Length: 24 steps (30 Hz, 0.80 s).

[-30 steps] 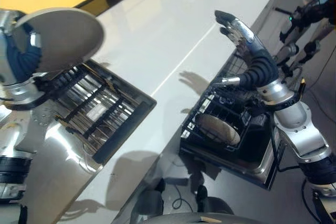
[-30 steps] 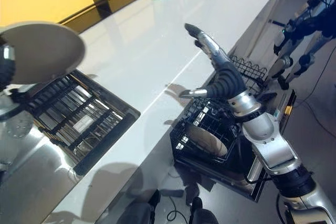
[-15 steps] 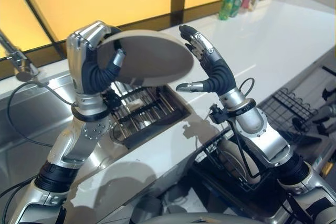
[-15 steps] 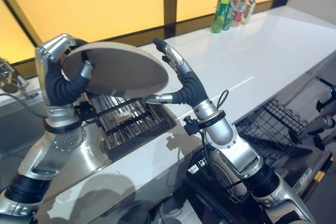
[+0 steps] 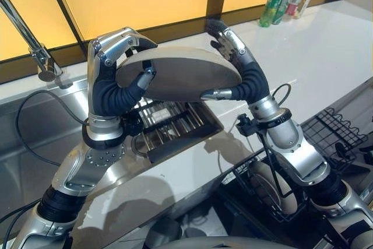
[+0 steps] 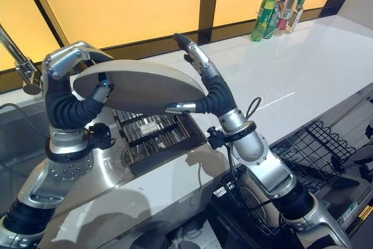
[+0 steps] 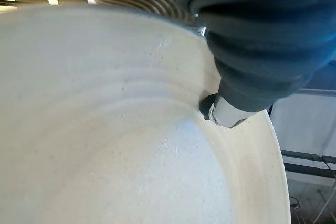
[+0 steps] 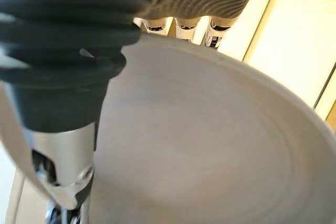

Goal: Pick up plates and place into dishwasher.

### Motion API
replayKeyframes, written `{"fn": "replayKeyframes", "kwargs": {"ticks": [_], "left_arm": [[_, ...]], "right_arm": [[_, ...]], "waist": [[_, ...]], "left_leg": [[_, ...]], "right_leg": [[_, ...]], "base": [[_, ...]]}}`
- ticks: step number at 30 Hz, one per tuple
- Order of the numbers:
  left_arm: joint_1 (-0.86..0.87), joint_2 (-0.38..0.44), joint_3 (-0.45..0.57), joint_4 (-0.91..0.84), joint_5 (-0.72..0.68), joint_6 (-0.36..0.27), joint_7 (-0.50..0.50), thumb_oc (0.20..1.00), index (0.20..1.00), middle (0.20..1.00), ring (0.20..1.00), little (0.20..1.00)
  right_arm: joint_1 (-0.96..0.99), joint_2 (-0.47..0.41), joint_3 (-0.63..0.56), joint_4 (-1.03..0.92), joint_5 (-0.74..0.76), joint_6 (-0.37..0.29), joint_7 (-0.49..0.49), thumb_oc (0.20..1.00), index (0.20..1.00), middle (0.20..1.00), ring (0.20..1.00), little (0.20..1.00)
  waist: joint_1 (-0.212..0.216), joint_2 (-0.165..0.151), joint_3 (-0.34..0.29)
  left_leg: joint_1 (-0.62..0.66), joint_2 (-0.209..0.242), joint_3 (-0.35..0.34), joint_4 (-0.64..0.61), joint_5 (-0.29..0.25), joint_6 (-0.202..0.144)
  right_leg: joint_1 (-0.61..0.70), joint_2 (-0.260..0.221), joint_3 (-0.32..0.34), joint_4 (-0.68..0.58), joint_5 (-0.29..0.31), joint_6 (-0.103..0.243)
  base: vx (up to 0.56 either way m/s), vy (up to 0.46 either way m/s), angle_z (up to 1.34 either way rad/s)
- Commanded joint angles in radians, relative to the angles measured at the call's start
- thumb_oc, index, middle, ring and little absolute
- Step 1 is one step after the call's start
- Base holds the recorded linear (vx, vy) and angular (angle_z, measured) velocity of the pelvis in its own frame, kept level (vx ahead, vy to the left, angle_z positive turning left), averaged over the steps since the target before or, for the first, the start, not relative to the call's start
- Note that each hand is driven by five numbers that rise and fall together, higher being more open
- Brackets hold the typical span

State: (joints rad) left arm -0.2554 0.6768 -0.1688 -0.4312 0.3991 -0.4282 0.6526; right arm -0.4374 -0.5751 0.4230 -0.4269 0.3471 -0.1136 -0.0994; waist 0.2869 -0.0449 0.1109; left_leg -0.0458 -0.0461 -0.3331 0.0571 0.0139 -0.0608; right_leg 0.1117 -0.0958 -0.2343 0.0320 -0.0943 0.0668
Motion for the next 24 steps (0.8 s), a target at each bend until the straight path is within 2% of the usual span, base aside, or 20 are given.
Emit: {"fn": "replayKeyframes", "kwargs": {"ticks": [1, 3, 5, 10, 11, 13, 20, 24], "left_arm": [[-0.037, -0.007, -0.020, -0.012, -0.019, -0.060, 0.015, 0.200, 0.200, 0.200, 0.200, 0.200], [-0.053, -0.007, -0.037, -0.009, -0.014, -0.063, 0.009, 0.200, 0.200, 0.200, 0.200, 0.200], [-0.060, -0.004, -0.041, -0.011, -0.016, -0.064, 0.000, 0.200, 0.200, 0.200, 0.200, 0.200], [-0.067, 0.006, -0.044, -0.018, -0.026, -0.066, -0.012, 0.200, 0.200, 0.200, 0.200, 0.200], [-0.066, 0.006, -0.044, -0.017, -0.022, -0.067, -0.009, 0.200, 0.200, 0.200, 0.200, 0.200], [-0.067, 0.006, -0.043, -0.012, -0.010, -0.065, 0.003, 0.200, 0.200, 0.200, 0.200, 0.200], [-0.064, 0.002, -0.040, -0.012, 0.000, -0.045, 0.003, 0.200, 0.200, 0.200, 0.200, 0.200], [-0.065, -0.014, -0.037, -0.015, -0.007, -0.044, -0.005, 0.200, 0.200, 0.200, 0.200, 0.200]], "right_arm": [[-0.018, -0.015, 0.028, -0.077, 0.321, -0.016, 0.294, 1.000, 1.000, 1.000, 1.000, 1.000], [-0.046, -0.015, 0.073, -0.067, 0.373, 0.012, 0.349, 1.000, 1.000, 1.000, 1.000, 1.000], [-0.070, -0.018, 0.092, -0.056, 0.400, 0.011, 0.371, 1.000, 1.000, 1.000, 1.000, 1.000], [-0.092, -0.034, 0.122, -0.061, 0.266, 0.020, 0.346, 1.000, 1.000, 1.000, 1.000, 1.000], [-0.091, -0.036, 0.123, -0.061, 0.259, 0.018, 0.345, 0.947, 0.947, 0.947, 0.947, 0.947], [-0.082, -0.038, 0.117, -0.066, 0.229, 0.017, 0.334, 0.203, 0.203, 0.203, 0.203, 0.203], [-0.072, -0.014, 0.080, -0.082, 0.180, -0.002, 0.254, 0.200, 0.200, 0.200, 0.200, 0.200], [-0.069, 0.026, 0.071, -0.067, 0.133, 0.015, 0.206, 0.200, 0.200, 0.200, 0.200, 0.200]], "waist": [[-0.006, -0.012, -0.060], [0.002, -0.021, -0.061], [0.007, -0.026, -0.061], [0.009, -0.036, -0.067], [0.008, -0.035, -0.066], [0.003, -0.034, -0.064], [-0.004, -0.025, -0.058], [-0.001, -0.020, -0.058]], "left_leg": [[0.064, -0.039, -0.056, -0.088, 0.007, 0.062], [0.066, -0.040, -0.062, -0.085, 0.009, 0.061], [0.068, -0.038, -0.064, -0.083, 0.010, 0.059], [0.072, -0.038, -0.069, -0.085, 0.014, 0.060], [0.072, -0.037, -0.068, -0.085, 0.015, 0.060], [0.075, -0.037, -0.067, -0.089, 0.016, 0.062], [0.081, -0.036, -0.069, -0.101, 0.023, 0.064], [0.083, -0.039, -0.075, -0.101, 0.025, 0.066]], "right_leg": [[-0.028, -0.012, 0.007, 0.126, 0.024, 0.026], [-0.020, -0.011, -0.001, 0.122, 0.021, 0.022], [-0.013, -0.010, -0.009, 0.121, 0.016, 0.018], [-0.011, -0.003, -0.011, 0.123, 0.019, 0.014], [-0.011, -0.002, -0.010, 0.123, 0.019, 0.013], [-0.014, 0.001, -0.006, 0.125, 0.021, 0.012], [-0.014, 0.004, 0.000, 0.130, 0.022, 0.011], [-0.010, 0.003, -0.003, 0.131, 0.023, 0.011]], "base": [[0.00, -0.039, 0.09], [0.02, -0.051, 0.13], [0.02, -0.045, 0.20], [0.01, -0.020, 0.06], [0.00, 0.000, 0.00], [0.00, 0.000, 0.00], [0.00, 0.000, 0.00], [0.00, 0.000, 0.00]]}}
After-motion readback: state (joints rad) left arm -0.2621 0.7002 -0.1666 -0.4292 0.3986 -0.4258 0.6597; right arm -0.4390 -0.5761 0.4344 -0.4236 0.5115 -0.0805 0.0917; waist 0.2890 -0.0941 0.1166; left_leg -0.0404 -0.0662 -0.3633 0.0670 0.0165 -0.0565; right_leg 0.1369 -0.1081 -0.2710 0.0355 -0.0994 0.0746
